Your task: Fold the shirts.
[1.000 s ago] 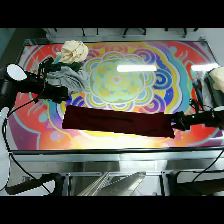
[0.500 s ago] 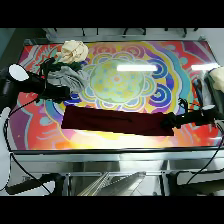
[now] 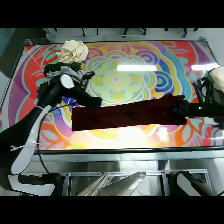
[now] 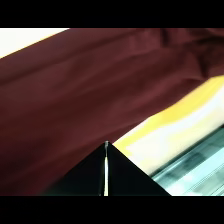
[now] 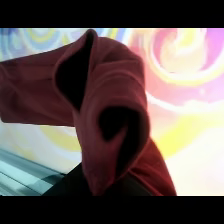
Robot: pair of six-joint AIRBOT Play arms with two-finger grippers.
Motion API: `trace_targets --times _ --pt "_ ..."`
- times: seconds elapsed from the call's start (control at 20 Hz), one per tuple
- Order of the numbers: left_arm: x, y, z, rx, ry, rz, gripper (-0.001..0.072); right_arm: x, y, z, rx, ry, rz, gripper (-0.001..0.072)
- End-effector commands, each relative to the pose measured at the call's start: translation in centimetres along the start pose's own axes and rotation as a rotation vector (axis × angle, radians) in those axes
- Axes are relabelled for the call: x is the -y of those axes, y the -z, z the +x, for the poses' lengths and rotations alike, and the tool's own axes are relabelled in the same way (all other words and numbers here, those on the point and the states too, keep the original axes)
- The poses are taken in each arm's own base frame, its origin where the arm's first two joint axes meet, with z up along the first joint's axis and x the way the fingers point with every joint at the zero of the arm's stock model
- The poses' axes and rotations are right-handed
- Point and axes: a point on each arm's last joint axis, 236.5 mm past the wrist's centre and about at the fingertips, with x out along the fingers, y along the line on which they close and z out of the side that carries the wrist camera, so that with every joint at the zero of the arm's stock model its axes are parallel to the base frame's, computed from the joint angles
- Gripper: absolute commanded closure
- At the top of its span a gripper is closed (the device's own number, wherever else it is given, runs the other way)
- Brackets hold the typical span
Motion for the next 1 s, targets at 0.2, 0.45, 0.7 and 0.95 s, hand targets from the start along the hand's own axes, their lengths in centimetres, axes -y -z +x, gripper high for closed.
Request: trace_targets --times 0.2,0.45,0.7,0.95 --pt "7.5 -0.8 11.4 0.042 0.089 0.013 0.0691 -3.9 0.9 -0.6 0.007 -0.023 0.006 0.0685" --pt "8.6 -2.4 14.5 0.139 0.078 0.0 0.0691 -5.9 0.2 -0.8 0.018 -0.048 -0.003 0.0685" --pt "9.4 -5.5 14.4 0.289 0.08 -0.014 0.0691 -7.5 -1.3 -1.9 0.037 -0.059 0.025 0.0685" --pt "9.8 -4.5 16.1 0.236 0.138 -0.133 0.0691 -8.7 -0.4 0.8 -0.071 -0.087 0.073 0.0686"
